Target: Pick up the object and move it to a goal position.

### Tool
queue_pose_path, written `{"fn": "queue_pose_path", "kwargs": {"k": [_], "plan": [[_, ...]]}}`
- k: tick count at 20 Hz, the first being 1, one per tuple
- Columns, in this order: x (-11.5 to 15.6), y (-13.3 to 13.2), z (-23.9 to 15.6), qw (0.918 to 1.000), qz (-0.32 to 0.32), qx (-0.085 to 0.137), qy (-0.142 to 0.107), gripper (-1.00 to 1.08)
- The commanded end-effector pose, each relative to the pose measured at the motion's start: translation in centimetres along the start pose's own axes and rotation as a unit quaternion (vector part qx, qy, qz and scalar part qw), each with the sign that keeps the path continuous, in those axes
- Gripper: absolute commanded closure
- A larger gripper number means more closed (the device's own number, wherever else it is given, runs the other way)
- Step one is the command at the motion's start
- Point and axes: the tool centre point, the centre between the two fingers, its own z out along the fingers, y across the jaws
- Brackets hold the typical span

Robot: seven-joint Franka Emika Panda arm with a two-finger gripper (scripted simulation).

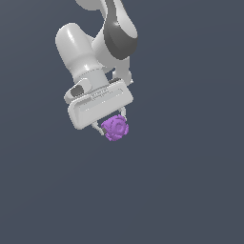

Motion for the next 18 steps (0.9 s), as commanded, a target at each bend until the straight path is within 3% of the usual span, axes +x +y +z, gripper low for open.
{"fn": "queue_pose_path", "kwargs": {"k": [1,9,18], "plan": [[1.2,0.9,-1.3,0.9996,-0.013,0.004,0.025,1.08],[5.3,4.2,-6.3,0.9913,-0.060,0.018,0.116,1.08],[8.9,7.6,-12.4,0.9699,-0.111,0.037,0.214,1.08]]}}
